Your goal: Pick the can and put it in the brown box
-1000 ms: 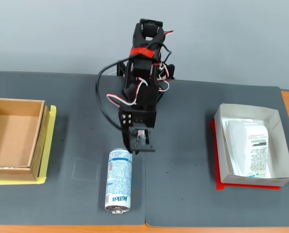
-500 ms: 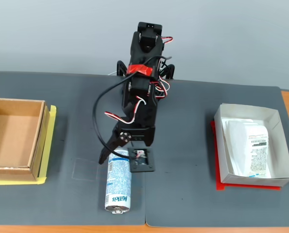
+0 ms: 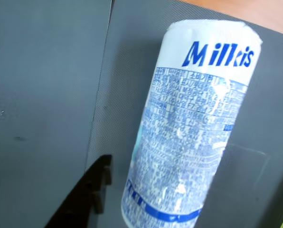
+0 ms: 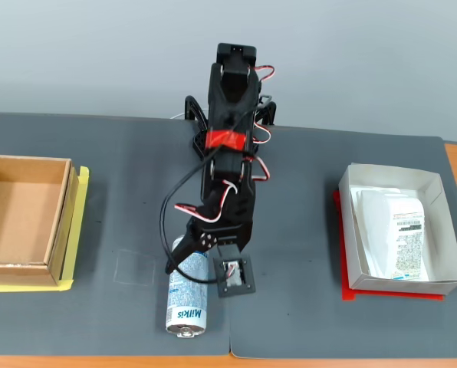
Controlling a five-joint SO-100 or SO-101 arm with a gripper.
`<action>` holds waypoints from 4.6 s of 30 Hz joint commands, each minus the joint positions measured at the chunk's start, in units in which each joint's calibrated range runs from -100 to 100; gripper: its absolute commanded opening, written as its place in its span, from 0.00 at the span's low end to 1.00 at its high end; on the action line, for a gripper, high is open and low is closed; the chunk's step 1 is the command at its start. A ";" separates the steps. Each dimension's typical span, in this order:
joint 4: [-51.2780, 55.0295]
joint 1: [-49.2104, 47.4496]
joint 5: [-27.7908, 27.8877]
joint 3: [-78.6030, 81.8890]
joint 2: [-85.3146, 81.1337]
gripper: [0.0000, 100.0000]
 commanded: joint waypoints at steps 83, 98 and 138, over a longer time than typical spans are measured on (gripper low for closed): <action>-7.22 4.05 0.25 -3.66 15.62 0.05; 1.11 11.93 11.72 -16.24 -3.69 0.05; -12.25 47.51 22.66 -51.35 24.01 0.05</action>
